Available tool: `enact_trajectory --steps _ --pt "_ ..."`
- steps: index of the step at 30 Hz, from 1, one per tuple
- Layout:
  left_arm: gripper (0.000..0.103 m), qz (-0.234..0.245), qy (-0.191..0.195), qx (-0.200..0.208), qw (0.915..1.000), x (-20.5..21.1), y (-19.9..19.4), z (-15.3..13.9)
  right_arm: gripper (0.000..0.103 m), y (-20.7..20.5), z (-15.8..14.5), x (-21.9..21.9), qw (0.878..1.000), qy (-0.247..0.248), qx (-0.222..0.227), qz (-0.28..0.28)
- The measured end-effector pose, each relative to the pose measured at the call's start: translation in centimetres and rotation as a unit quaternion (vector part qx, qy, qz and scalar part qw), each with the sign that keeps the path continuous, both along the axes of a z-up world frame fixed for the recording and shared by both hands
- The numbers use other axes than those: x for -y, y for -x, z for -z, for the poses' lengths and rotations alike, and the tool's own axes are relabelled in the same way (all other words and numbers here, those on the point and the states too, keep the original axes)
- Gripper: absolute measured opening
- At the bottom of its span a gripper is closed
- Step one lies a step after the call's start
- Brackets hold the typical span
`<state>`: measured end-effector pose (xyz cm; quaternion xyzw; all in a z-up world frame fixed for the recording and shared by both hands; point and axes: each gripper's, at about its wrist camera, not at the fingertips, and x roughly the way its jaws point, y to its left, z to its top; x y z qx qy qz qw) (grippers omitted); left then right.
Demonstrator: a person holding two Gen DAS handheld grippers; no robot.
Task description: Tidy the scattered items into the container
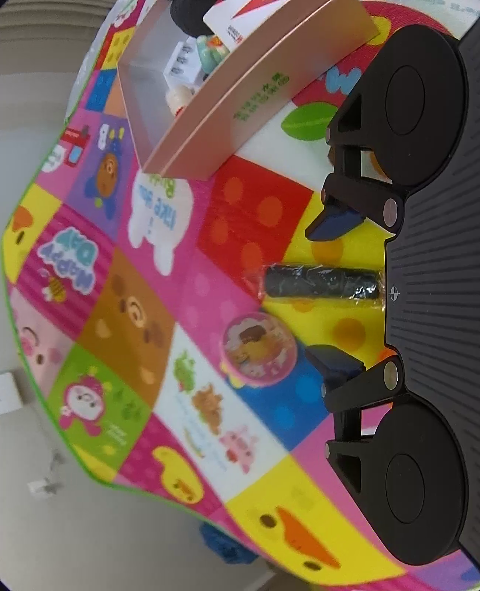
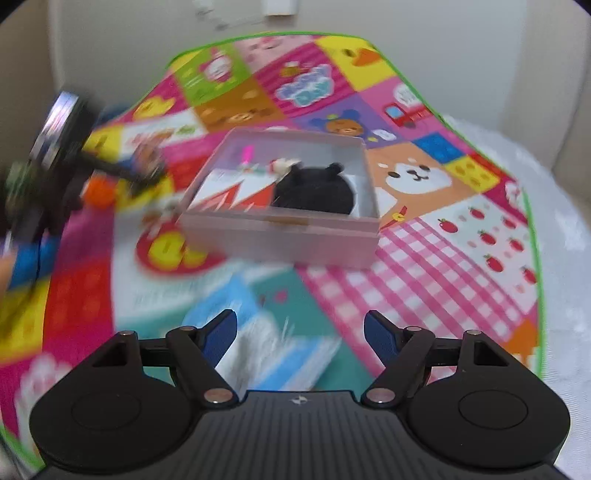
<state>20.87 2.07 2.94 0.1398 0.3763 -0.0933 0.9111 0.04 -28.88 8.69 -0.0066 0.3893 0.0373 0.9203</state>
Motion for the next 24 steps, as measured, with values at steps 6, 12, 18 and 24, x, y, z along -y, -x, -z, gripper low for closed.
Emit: enact_trajectory --steps 6,12,18,24 --pt "0.069 0.032 -0.005 0.006 0.9995 0.0 -0.2 0.9 0.087 -7.4 0.9 5.0 0.985 -0.119 0.029 0.12" --pt "0.032 0.089 -0.005 0.014 0.9959 -0.7 0.2 0.8 0.1 -11.2 2.1 3.8 0.976 -0.171 0.035 0.131" --pt "0.03 0.132 -0.012 0.01 0.9912 -2.0 4.6 0.9 0.103 -11.2 2.0 0.8 0.979 -0.188 0.024 0.079" --pt "0.03 0.164 0.008 -0.027 0.9861 -2.3 9.7 0.3 0.102 -9.9 1.1 -2.6 0.983 -0.18 0.016 0.016"
